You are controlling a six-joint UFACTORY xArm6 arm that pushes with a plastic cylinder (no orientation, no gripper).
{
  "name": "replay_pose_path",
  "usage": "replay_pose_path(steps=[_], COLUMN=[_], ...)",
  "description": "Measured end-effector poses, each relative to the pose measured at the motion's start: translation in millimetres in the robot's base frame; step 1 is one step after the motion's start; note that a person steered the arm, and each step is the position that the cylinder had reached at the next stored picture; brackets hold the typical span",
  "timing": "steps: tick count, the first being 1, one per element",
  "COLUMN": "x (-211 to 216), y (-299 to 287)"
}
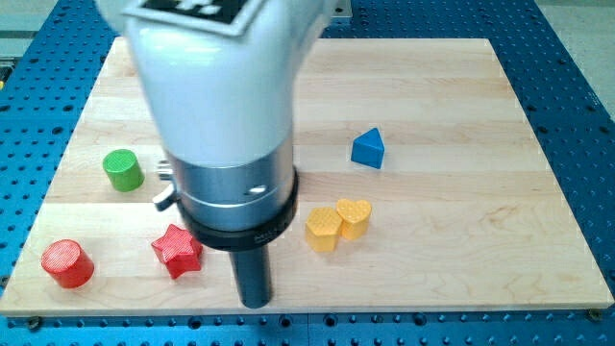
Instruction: Put the cube into the triangle
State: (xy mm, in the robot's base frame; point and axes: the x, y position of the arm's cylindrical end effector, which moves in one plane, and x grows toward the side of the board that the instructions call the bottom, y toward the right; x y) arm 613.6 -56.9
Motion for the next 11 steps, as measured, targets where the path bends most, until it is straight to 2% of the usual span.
replay_pose_path(steps=[1,2,3,4,6,7,8,10,11], x=[-56.5,-93.7,-109.9,-145.7,-160.4,-170.1,-192.5,-245.3,-248.1], y=[-0.2,-1.9,-1.0,1.2,74.0,52.3,56.5,86.9,128.6])
